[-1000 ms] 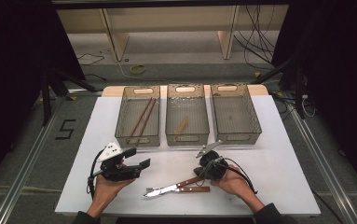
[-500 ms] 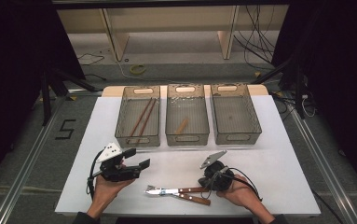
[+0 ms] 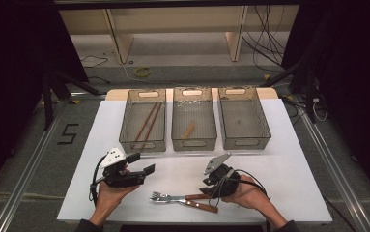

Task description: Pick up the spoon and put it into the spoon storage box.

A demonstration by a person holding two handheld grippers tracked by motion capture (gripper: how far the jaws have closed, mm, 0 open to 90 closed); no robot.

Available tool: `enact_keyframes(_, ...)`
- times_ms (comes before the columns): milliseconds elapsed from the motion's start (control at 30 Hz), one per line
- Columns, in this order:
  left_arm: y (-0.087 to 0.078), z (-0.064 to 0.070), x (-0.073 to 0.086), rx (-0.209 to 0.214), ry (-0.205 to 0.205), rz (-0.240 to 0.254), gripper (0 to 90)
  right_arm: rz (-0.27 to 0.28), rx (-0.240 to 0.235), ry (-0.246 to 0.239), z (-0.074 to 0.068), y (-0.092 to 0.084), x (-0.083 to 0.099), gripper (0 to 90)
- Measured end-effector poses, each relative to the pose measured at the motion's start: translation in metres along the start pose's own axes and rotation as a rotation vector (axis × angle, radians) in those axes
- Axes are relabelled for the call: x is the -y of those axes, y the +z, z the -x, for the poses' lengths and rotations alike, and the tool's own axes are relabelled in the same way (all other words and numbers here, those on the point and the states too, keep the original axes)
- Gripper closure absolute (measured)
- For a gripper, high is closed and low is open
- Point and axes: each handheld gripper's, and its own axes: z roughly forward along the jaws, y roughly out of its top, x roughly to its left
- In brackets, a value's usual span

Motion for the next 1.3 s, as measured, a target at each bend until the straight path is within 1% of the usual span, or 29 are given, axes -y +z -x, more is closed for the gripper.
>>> enact_keyframes(33, 0.0, 0.0, 0.0, 0.0, 0.0, 0.0, 21.9, -0.009, -0.006, -0.001, -0.001, 0.0, -0.001, 60.8)
enact_keyframes(67, 0.0, 0.0, 0.0, 0.0, 0.001, 0.0, 21.6, -0.014, -0.011, -0.013, -0.001, 0.001, -0.002, 57.7)
enact_keyframes(133, 0.0, 0.0, 0.0, -0.001, -0.002, 0.007, 21.5, -0.021, -0.019, -0.036, -0.001, 0.002, -0.004, 55.8)
enact_keyframes(200, 0.0, 0.0, 0.0, 0.0, -0.003, 0.01, 21.2, -0.024, -0.022, -0.046, -0.001, 0.003, -0.006, 52.1)
enact_keyframes(233, 0.0, 0.0, 0.0, -0.001, -0.003, 0.012, 21.2, -0.028, -0.026, -0.044, -0.002, 0.004, -0.007, 51.2)
enact_keyframes(433, 0.0, -0.001, -0.001, 0.005, 0.004, 0.012, 20.6, -0.042, -0.041, -0.077, -0.003, 0.008, -0.014, 44.4)
enact_keyframes(467, 0.0, -0.001, -0.001, 0.005, 0.004, 0.012, 20.6, -0.046, -0.042, -0.074, -0.003, 0.009, -0.015, 43.5)
enact_keyframes(500, 0.0, -0.001, -0.001, 0.007, 0.004, 0.013, 20.6, -0.051, -0.042, -0.085, -0.002, 0.009, -0.015, 42.9)
enact_keyframes(600, -0.001, -0.002, -0.001, 0.011, 0.001, 0.008, 20.5, -0.063, -0.05, -0.094, -0.002, 0.011, -0.018, 40.6)
enact_keyframes(800, -0.001, -0.002, -0.001, 0.014, 0.0, 0.004, 20.4, -0.089, -0.065, -0.119, -0.002, 0.015, -0.021, 38.0)
enact_keyframes(967, -0.002, -0.003, -0.001, 0.013, -0.001, 0.005, 20.1, -0.109, -0.064, -0.135, -0.003, 0.018, -0.025, 36.6)
enact_keyframes(1167, -0.002, -0.003, 0.0, 0.013, -0.004, 0.005, 20.1, -0.125, -0.074, -0.154, -0.004, 0.021, -0.027, 37.2)
enact_keyframes(1300, -0.002, -0.003, 0.0, 0.014, -0.006, 0.005, 20.0, -0.14, -0.082, -0.168, -0.005, 0.023, -0.027, 39.2)
